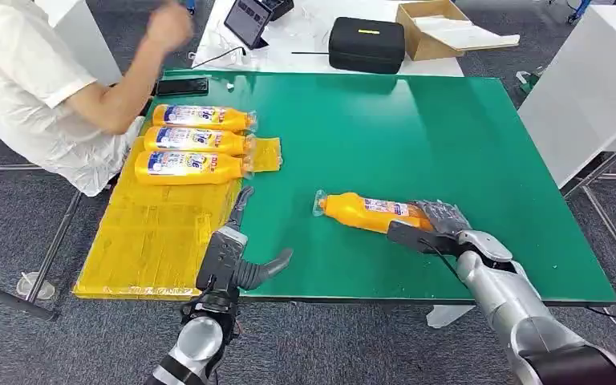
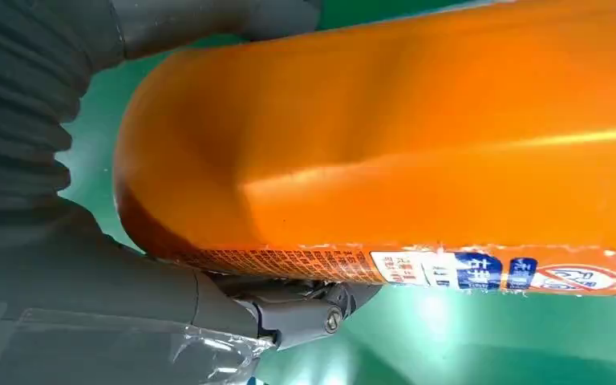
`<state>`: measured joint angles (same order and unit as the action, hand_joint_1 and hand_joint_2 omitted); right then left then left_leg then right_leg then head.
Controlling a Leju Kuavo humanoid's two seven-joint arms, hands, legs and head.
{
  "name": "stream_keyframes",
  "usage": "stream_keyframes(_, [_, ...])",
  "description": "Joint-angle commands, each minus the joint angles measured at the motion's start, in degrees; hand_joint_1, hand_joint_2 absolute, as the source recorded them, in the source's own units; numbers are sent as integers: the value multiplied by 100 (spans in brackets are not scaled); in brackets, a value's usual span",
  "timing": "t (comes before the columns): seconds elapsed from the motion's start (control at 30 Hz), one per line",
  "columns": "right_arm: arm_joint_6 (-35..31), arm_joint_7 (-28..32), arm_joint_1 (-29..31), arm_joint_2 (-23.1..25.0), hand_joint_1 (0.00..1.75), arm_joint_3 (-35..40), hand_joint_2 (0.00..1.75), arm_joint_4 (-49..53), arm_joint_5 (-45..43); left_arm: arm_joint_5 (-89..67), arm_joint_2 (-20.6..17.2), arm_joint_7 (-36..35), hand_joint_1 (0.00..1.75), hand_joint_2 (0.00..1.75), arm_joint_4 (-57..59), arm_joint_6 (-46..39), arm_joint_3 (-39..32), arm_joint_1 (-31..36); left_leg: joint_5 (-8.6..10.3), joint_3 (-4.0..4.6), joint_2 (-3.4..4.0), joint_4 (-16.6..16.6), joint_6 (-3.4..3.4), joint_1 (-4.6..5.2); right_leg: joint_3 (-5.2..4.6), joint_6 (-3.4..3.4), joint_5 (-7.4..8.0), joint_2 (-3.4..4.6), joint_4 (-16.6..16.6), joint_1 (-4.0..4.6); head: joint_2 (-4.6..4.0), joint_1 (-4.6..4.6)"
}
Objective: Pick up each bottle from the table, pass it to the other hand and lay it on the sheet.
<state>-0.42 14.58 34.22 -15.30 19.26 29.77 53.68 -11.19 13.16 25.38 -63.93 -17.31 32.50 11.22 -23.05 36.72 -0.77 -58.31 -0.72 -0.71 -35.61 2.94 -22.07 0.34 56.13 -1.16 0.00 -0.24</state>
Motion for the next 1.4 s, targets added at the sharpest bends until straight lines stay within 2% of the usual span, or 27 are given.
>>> stream_keyframes(0.03, [39,976,-693,235,175,-585,175,-56,-1145,103,-121,174,0,175,214,-113,106,138,1,-21,-18,13,2,-11,34,-15,-4,-27,-18,14,0,0])
stream_keyframes(0.1, [-138,1225,-998,440,175,-786,175,433,-1574,464,-16,254,0,175,93,-103,-71,-1,-1,-26,-10,16,3,-12,37,-17,-3,-19,-22,16,0,-2])
stream_keyframes(0.17, [-220,1597,-1303,716,175,-942,175,1145,-2068,1537,87,269,0,175,26,396,-357,-100,-7,-29,5,15,3,-11,40,-18,-4,-5,-18,15,0,2])
stream_keyframes(0.3, [-48,1907,-1809,1093,175,-523,175,2173,-2400,3158,73,-88,0,175,315,1534,-583,-152,-22,-9,18,5,17,-9,13,-14,-1,15,-2,15,0,-2])
stream_keyframes(0.37, [-360,2020,-2079,1387,175,-277,175,2563,-2482,3512,1,-89,0,175,305,1795,-516,-276,-22,-12,25,11,19,-15,11,-16,-2,20,-5,23,0,-4])
stream_keyframes(0.53, [-763,2058,-2228,1819,175,174,175,3045,-2993,3370,-181,64,0,175,133,1633,-253,-389,-35,-12,42,8,22,-19,5,-31,-25,27,10,27,0,0])
stream_keyframes(0.57, [-788,2058,-2214,1850,175,246,175,3095,-3062,3365,-188,76,0,175,120,1612,-255,-398,-26,17,33,4,21,-24,-16,-24,-22,23,13,27,0,-2])
stream_keyframes(0.8, [-724,2003,-2015,1905,171,620,175,2937,-3058,3451,-167,84,0,175,78,1602,-305,-392,-22,35,28,4,19,-25,-31,-24,-23,14,11,22,0,0])
stream_keyframes(1.0, [-607,1931,-1514,2082,175,1044,175,2178,-3087,3356,-138,300,0,175,75,1711,-265,-322,-24,33,36,4,20,-22,-31,-26,-21,24,12,20,0,0])
stream_keyframes(1.1, [-699,1568,-1190,2076,175,1466,175,1657,-2742,3335,-164,462,0,175,-107,1946,-171,-294,-28,21,39,3,21,-24,-21,-29,-25,24,14,24,0,-2])
stream_keyframes(1.23, [-863,1759,-1162,2113,173,1311,175,1236,-2886,3306,-293,529,0,175,-418,2486,-66,-453,-26,17,25,8,19,-25,-14,-27,-27,10,7,27,0,-2])
stream_keyframes(1.4, [-866,1775,-1155,2095,175,1288,175,1219,-2897,3291,-307,552,0,175,-415,2539,-57,-485,-23,33,14,6,19,-24,-26,-22,-25,7,7,24,0,-2])
